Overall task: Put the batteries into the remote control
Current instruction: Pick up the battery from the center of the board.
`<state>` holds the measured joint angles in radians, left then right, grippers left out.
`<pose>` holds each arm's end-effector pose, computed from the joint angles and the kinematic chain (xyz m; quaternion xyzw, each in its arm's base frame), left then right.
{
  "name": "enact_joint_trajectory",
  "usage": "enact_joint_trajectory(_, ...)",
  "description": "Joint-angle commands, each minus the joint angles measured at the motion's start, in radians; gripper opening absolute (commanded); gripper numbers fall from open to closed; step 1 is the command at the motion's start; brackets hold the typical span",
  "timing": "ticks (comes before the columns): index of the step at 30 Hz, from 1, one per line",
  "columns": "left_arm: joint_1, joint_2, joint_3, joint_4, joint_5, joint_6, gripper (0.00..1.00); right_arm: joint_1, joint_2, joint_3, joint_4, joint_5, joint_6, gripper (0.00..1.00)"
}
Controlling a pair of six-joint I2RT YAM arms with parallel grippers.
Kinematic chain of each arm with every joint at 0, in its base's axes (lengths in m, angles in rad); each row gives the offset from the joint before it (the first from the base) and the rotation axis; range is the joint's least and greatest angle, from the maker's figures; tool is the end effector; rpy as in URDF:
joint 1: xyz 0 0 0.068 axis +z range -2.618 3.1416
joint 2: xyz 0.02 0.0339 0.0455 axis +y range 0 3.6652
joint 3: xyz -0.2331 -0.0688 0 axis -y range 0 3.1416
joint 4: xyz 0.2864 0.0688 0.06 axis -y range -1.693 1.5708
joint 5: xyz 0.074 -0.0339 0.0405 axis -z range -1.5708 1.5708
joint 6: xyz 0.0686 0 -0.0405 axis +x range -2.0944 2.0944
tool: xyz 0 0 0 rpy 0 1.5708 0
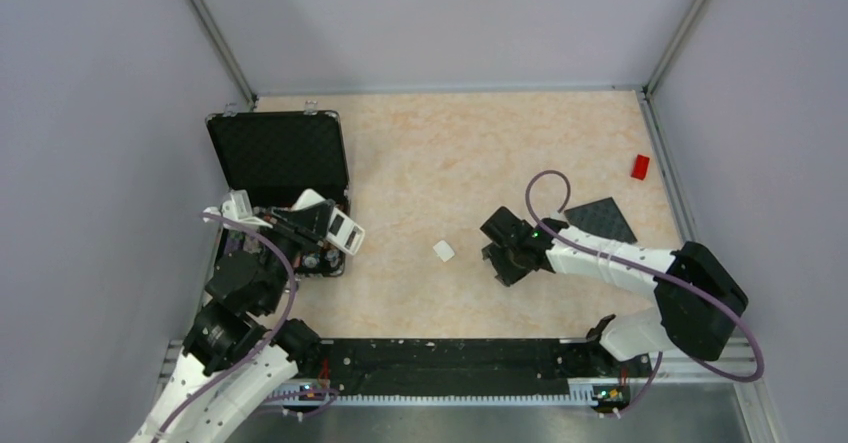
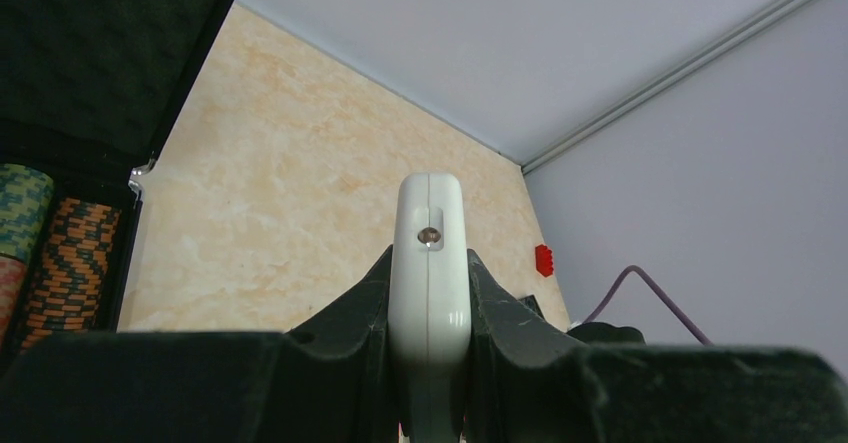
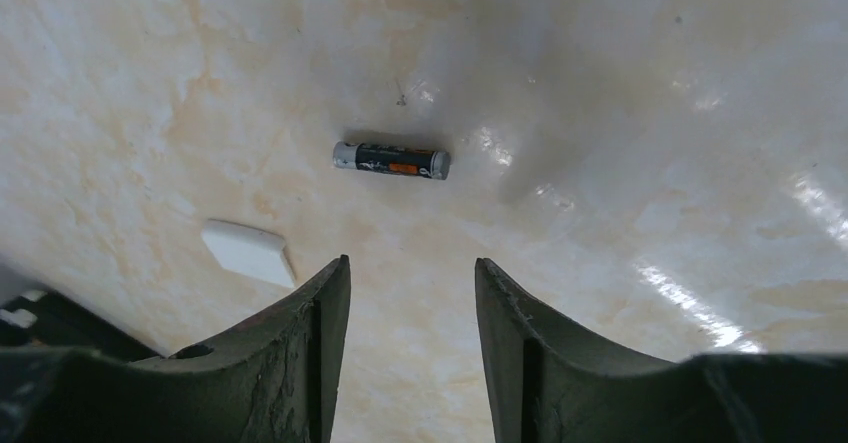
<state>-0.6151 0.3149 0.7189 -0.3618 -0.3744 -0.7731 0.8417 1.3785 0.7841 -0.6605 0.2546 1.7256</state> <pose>0.1581 -0.0810 0.3593 -0.1876 0.6672 -0.3547 0.6275 0.2060 0.2047 0.0982 0.4370 0.8769 0.1141 0.1644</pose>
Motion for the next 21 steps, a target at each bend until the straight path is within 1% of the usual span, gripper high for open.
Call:
enact_joint_trajectory(1,0.002,-0.037,-0.005,-0.003,-0.011,-0.026,0.00,-0.004,-0.041,0.004,0.087,0.051,0.335,0.49)
enact_joint_trajectory(5,0.003,-0.051,0.002,-0.026,-0.023,-0.010,0.00,-0.005,-0.017,-0.034,0.150,0.042,0.419,0.50)
enact_joint_trajectory(10,0.002,-0.052,0.005,-0.037,-0.024,-0.001,0.00,-0.009,0.028,-0.064,0.181,0.047,0.511,0.52)
enact_joint_trajectory(12,0.003,-0.049,0.004,-0.035,-0.017,-0.002,0.00,-0.018,0.031,-0.111,0.294,0.066,0.516,0.50)
enact_joint_trajectory(14,0.002,-0.042,0.004,-0.039,-0.003,-0.010,0.00,-0.029,0.035,-0.157,0.353,0.051,0.547,0.49)
enact_joint_trajectory(21,0.003,-0.035,-0.023,-0.034,0.046,-0.058,0.00,-0.045,0.013,-0.210,0.330,0.046,0.623,0.44)
